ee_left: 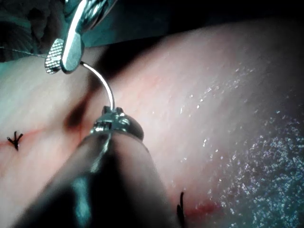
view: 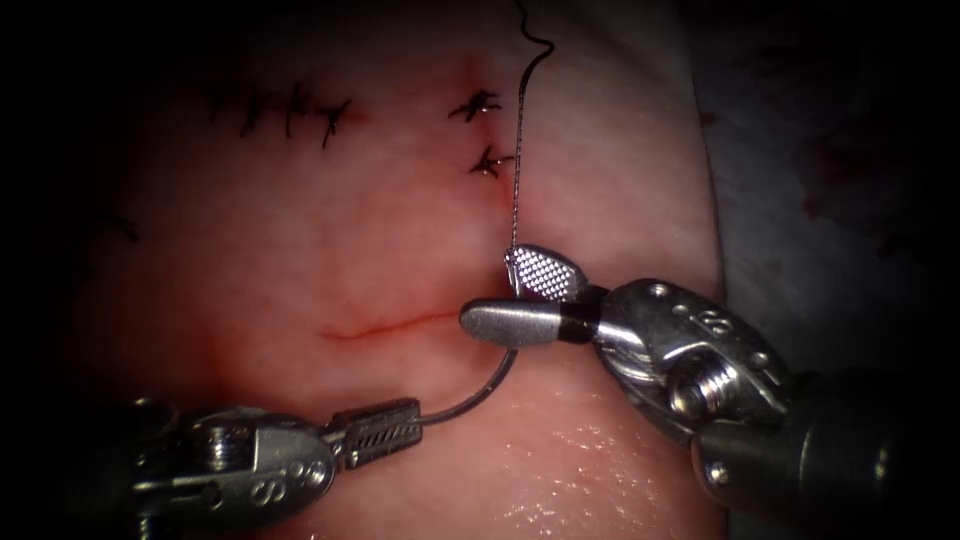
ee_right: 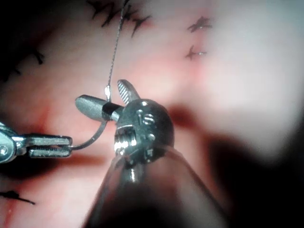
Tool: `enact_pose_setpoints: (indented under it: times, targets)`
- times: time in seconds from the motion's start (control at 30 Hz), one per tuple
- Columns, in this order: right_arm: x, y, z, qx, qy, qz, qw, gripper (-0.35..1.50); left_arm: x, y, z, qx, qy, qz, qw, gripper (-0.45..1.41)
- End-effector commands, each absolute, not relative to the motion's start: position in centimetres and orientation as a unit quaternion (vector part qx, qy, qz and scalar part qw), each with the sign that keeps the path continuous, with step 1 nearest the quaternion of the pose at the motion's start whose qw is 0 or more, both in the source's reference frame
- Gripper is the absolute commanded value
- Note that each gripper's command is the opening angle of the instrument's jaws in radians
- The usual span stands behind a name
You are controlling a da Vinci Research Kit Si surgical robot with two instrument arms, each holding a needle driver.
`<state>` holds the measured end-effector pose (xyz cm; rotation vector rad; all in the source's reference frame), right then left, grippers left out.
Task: Wound Closure
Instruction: Hand the needle over to the right needle driver.
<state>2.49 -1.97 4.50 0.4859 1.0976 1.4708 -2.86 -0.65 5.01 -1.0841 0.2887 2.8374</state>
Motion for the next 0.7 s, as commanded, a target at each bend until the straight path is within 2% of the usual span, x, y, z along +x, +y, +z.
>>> enact_pose_setpoints:
  times: [0.03, 0.07, 0.2, 0.23, 0.3, 0.33, 0.37, 0.4, 0.7]
  targets:
    - [2.58, -1.94, 4.55, 0.212, 0.474, 0.629, 0.579, 0.02, -2.91, -0.64, 5.07, -0.356, 0.095, 0.929, 0.045, -0.45]
    - [2.58, -1.94, 4.55, 0.215, 0.479, 0.624, 0.579, -0.35, -2.91, -0.64, 5.07, -0.356, 0.095, 0.929, 0.045, -0.45]
    - [2.59, -1.89, 4.55, 0.199, 0.494, 0.613, 0.584, -0.35, -2.91, -0.64, 5.06, -0.361, 0.095, 0.927, 0.038, -0.45]
    - [2.58, -1.87, 4.54, 0.187, 0.5, 0.597, 0.599, -0.35, -2.92, -0.64, 5.05, -0.366, 0.094, 0.925, 0.034, -0.05]
    - [2.57, -1.85, 4.53, 0.175, 0.518, 0.568, 0.615, -0.35, -2.92, -0.64, 5.02, -0.385, 0.074, 0.917, 0.068, 0.42]
    - [2.56, -1.83, 4.52, 0.169, 0.526, 0.557, 0.62, -0.35, -2.92, -0.64, 5.01, -0.394, 0.064, 0.913, 0.085, 0.42]
    - [2.55, -1.81, 4.51, 0.164, 0.539, 0.528, 0.636, -0.35, -2.9, -0.65, 4.97, -0.413, 0.039, 0.902, 0.124, 0.64]
    - [2.54, -1.81, 4.51, 0.162, 0.549, 0.507, 0.644, -0.35, -2.89, -0.64, 4.95, -0.42, 0.029, 0.896, 0.138, 0.76]
    - [2.54, -1.7, 4.45, 0.107, 0.619, 0.339, 0.7, -0.35, -2.81, -0.32, 4.86, -0.454, -0.107, 0.845, 0.261, 0.81]
